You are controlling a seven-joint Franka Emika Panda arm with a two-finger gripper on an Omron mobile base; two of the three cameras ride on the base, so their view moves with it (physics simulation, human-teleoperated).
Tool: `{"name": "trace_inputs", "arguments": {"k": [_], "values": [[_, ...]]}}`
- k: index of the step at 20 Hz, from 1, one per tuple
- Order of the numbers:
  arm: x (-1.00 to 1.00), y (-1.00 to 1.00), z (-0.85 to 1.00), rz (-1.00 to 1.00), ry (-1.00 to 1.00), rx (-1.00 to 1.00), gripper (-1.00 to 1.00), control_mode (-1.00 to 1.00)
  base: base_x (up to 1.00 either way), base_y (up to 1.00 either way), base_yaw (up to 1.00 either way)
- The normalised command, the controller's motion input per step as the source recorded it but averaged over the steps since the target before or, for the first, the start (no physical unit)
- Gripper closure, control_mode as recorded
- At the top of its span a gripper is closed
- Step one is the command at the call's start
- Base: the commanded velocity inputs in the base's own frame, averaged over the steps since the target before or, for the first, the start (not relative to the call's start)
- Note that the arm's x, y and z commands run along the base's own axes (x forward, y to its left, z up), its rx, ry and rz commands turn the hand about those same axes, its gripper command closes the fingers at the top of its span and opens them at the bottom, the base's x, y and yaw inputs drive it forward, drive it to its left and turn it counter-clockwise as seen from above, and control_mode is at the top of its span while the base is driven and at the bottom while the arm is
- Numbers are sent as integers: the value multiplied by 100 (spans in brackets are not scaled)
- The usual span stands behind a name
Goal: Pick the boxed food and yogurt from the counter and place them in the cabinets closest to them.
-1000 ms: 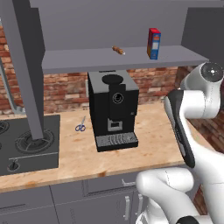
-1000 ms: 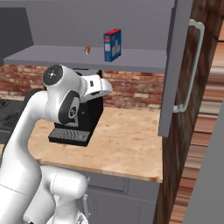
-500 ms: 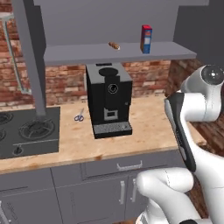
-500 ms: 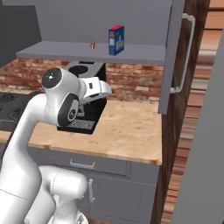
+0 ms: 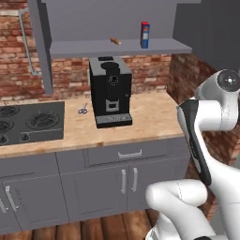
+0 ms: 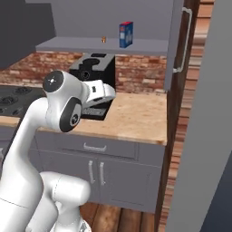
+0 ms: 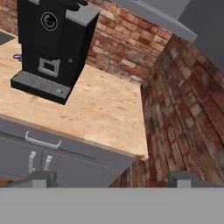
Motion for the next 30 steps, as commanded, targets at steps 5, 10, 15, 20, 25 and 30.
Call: {"name": "trace_inputs", "arguments": {"k": [5, 10, 15, 20, 25, 30], "values": [[0, 0, 0, 0, 0, 0, -100, 100, -52, 2, 1], [0, 0, 0, 0, 0, 0, -100, 100, -53, 32, 2], [0, 0, 0, 0, 0, 0, -100, 100, -53, 46, 1], [0, 0, 0, 0, 0, 0, -100, 100, -44, 58, 0], [0, 0, 0, 0, 0, 0, -100, 100, -28, 67, 0], [0, 0, 0, 0, 0, 0, -100, 100, -3, 6, 0]]}}
